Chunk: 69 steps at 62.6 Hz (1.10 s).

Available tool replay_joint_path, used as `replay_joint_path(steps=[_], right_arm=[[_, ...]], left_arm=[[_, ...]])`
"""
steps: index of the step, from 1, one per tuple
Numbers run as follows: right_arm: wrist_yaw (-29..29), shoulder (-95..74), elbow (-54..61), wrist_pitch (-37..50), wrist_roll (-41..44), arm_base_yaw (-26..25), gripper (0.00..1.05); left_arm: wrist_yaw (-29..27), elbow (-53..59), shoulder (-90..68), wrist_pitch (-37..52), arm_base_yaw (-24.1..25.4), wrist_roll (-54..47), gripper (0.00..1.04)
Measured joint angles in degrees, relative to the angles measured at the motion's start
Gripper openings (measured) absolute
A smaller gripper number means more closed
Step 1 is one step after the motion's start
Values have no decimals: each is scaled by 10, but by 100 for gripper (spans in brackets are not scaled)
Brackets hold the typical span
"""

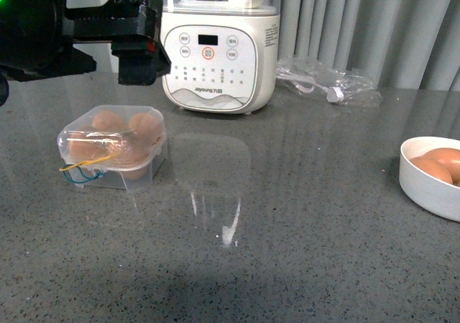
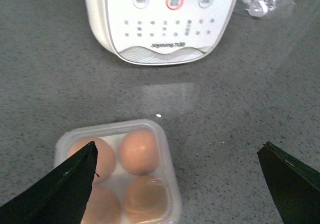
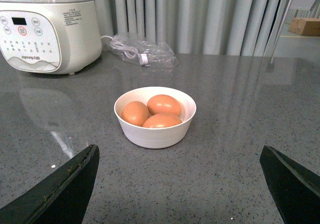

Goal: Put egg into box

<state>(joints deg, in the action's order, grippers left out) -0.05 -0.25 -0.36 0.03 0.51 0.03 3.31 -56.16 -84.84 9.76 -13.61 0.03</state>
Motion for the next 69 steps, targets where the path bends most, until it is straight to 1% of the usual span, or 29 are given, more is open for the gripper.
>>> replay_joint_path(steps=[7, 17, 23, 30, 41, 48, 49, 51, 53, 55, 61, 62, 65, 69], right_arm=[[0, 0, 0, 0, 0, 0, 97], [0, 0, 0, 0, 0, 0, 97], [0, 0, 0, 0, 0, 0, 97], [0, 0, 0, 0, 0, 0, 97], [0, 0, 0, 0, 0, 0, 97], [0, 0, 0, 0, 0, 0, 97], [0, 0, 0, 0, 0, 0, 97], [0, 0, 0, 0, 0, 0, 97], [0, 0, 0, 0, 0, 0, 97], [0, 0, 0, 0, 0, 0, 97], [0, 0, 0, 0, 0, 0, 97], [0, 0, 0, 0, 0, 0, 97], [0, 0, 0, 0, 0, 0, 97], [0, 0, 0, 0, 0, 0, 97]], left_arm=[[-36, 7, 36, 9, 1, -19, 98], [-59, 33, 132, 12, -10, -60, 98], [-64, 63, 198, 0, -19, -77, 98], [-65, 110, 282, -32, -21, -95, 98], [-55, 162, 385, -87, -1, -105, 98], [-50, 183, 417, -93, 14, -110, 98], [-58, 188, 421, -89, 14, -108, 97], [-91, 203, 428, -64, 13, -89, 92], [-125, 228, 440, -29, 15, -64, 85], [-131, 248, 449, -11, 20, -51, 80], [-117, 308, 482, 18, 47, -21, 62], [-114, 312, 484, 20, 50, -20, 60], [-106, 341, 501, 30, 61, -12, 49], [-98, 366, 515, 37, 70, -9, 39]])
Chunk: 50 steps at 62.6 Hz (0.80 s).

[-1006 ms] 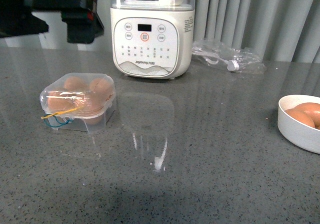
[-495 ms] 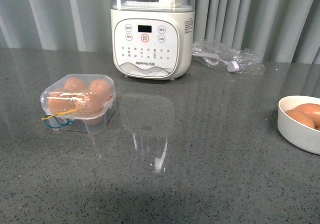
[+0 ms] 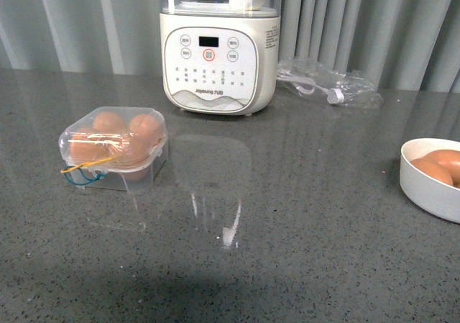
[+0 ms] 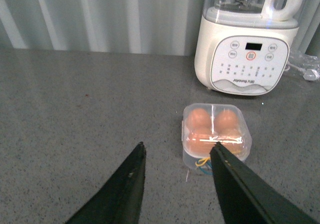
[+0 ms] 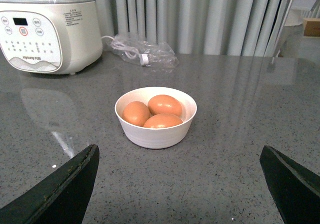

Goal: Put egg into box

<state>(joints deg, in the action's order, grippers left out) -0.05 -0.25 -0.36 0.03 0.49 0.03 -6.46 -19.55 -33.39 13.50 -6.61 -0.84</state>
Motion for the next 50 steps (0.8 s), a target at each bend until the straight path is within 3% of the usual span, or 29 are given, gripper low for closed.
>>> replay_joint_path(steps=[12, 50], right_arm=[[0, 0, 0, 0, 0, 0, 97], [0, 0, 0, 0, -1, 0, 97]], left_arm=[[62, 66, 52, 14, 58, 8, 4], [64, 165, 183, -15, 66, 9, 4]])
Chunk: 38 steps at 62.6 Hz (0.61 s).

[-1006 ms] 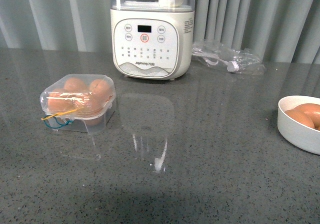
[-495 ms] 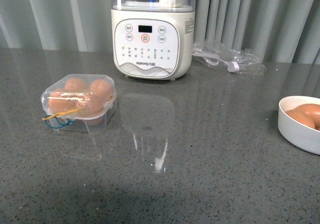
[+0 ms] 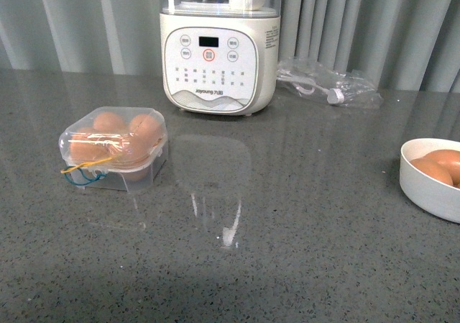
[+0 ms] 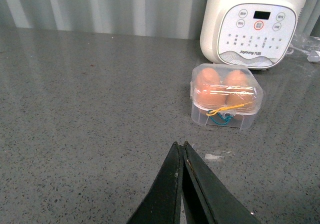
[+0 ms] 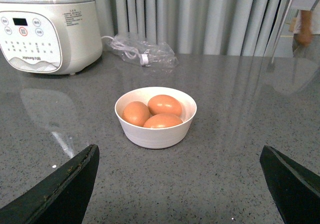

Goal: Put egg into box

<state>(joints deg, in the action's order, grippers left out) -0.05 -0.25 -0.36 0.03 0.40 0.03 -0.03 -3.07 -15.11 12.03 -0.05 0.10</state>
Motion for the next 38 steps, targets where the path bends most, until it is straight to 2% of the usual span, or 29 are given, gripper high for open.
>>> replay_joint_path(steps=[20, 26, 38], right_arm=[[0, 0, 0, 0, 0, 0, 97], [0, 0, 0, 0, 0, 0, 97], [0, 0, 0, 0, 0, 0, 97]], left_arm=[[0, 15, 54, -20, 0, 0, 4], [0, 15, 137, -116, 0, 0, 4], [0, 15, 149, -119, 0, 0, 4]])
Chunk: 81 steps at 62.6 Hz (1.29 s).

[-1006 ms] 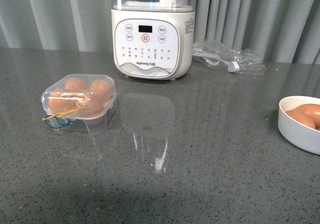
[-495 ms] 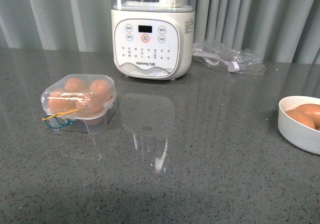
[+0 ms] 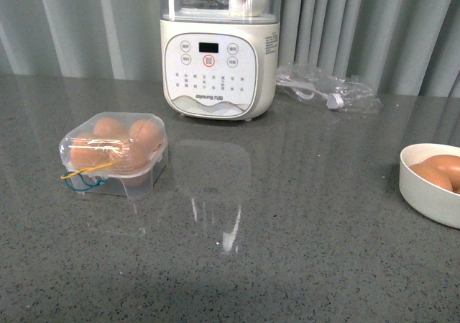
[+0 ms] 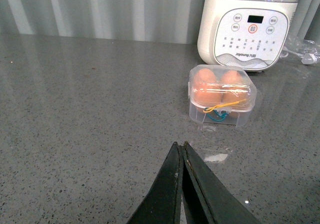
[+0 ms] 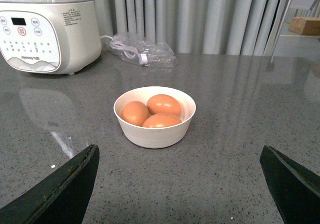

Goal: Put egg into box

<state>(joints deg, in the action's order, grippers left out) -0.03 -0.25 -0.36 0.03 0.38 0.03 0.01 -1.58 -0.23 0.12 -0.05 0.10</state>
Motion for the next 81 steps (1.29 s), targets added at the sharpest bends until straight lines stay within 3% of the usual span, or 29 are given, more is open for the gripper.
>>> replay_joint_path(steps=[14, 24, 34, 42, 81], right_arm=[[0, 0, 0, 0, 0, 0, 97], [0, 0, 0, 0, 0, 0, 97], [0, 0, 0, 0, 0, 0, 97], [0, 0, 0, 0, 0, 0, 97], [0, 0, 0, 0, 0, 0, 97]], left_arm=[[0, 0, 0, 0, 0, 1, 5], [0, 0, 0, 0, 0, 0, 33], [0, 0, 0, 0, 0, 0, 75], [0, 0, 0, 0, 0, 0, 99], [0, 0, 0, 0, 0, 0, 98]])
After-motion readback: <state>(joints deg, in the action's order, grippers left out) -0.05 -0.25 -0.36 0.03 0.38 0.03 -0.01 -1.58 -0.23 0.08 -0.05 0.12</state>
